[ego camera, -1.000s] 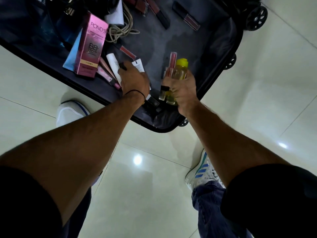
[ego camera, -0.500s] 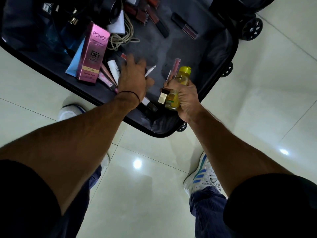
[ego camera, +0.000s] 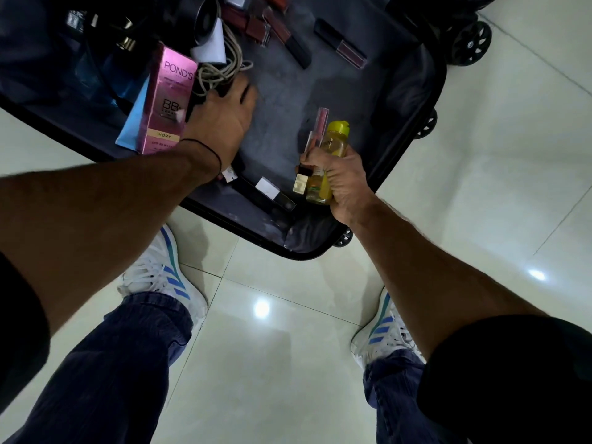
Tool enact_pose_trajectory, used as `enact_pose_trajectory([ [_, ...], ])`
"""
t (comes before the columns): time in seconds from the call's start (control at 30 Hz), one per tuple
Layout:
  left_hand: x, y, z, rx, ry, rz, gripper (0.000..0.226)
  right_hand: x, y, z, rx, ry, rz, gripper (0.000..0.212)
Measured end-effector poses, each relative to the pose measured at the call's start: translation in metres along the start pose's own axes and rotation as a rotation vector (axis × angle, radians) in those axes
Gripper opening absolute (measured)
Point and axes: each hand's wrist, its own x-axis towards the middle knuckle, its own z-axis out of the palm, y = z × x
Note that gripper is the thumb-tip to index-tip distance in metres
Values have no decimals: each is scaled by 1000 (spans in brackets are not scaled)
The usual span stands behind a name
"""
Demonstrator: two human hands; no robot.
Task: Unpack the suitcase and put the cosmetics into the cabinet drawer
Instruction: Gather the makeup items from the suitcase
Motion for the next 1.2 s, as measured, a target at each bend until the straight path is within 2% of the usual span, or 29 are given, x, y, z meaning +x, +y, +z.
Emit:
enact_pose_trajectory([
  [0.1, 5, 3, -6, -1, -17, -2, 41, 0, 1, 0, -3, 12, 11, 25],
  [0.23, 4, 9, -11, -85, 40, -11, 42, -1, -1, 1, 30, 8, 11, 25],
  [0.4, -9, 24, -6, -55, 28, -56, 68, -2, -4, -1, 18, 11, 8, 27],
  [0.57, -13, 36, -4, -208, -11, -172, 54, -2, -7, -3, -8, 1, 13, 26],
  [0.67, -20, 36, 1, -266, 51, -254, 55, -2, -9, -4, -12, -19, 9, 26],
  [0.8, -31, 39, 1, -232, 33, -350, 64, -1, -7, -7, -37, -50, 11, 25],
  [0.9, -28, 37, 4, -201, 43, -428, 60, 1, -6, -7, -41, -49, 16, 27],
  [1.07, -12, 31, -4, -266, 11, -434, 57, 1, -6, -7, -36, -66, 12, 28],
  [1.2, -3, 25, -14, -181, 9, -307, 51, 2, -7, -8, -34, -65, 13, 28],
])
